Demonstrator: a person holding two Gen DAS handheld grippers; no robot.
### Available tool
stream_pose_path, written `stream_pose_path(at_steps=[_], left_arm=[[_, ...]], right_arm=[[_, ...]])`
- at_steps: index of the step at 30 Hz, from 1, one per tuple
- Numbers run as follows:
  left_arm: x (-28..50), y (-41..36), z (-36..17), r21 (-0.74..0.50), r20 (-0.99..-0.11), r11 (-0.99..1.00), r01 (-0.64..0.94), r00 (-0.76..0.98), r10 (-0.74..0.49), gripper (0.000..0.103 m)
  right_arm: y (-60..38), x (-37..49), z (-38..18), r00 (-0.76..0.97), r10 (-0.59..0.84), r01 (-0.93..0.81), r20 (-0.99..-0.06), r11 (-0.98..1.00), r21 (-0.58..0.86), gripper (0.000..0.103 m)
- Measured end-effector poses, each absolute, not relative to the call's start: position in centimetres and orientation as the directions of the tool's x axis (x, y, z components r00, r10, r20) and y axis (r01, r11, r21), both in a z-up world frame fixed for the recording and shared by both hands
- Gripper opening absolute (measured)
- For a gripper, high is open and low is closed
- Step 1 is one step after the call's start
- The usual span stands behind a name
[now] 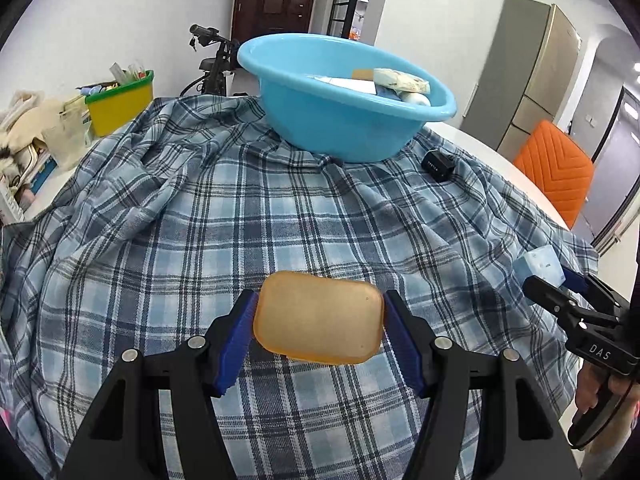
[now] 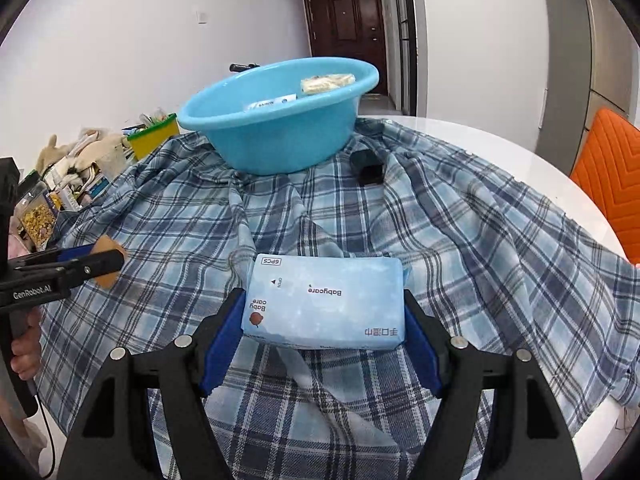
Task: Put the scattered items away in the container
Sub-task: 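Lift the soap bar and wipes pack with both tools toward the basin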
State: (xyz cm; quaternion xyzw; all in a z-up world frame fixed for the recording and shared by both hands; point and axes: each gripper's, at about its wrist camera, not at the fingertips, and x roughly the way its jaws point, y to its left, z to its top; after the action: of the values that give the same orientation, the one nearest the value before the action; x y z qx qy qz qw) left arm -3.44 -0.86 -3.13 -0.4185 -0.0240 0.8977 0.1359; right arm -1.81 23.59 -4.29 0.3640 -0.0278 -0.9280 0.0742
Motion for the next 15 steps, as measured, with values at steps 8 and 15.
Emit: stream_pose_path(at_steps=[8,15], left_arm=[[-4.2,-0.5,-0.7,-0.130,-0.732,-0.966,-0.225,-0.636,0.246,0.066],[-4.1,0.5,8.0,-0.081,-0.606,-0.965,-0.248,-0.757,0.245,0.066]], right_arm=[[23.4,-2.0,-1.5,-0.757,-0.168,0.136,-0.631,-0.986,0.099,0.072],[23.4,-1.6,5.9,-0.856,-0.145,0.137,-0.496,-0.989,0.053,0.073]])
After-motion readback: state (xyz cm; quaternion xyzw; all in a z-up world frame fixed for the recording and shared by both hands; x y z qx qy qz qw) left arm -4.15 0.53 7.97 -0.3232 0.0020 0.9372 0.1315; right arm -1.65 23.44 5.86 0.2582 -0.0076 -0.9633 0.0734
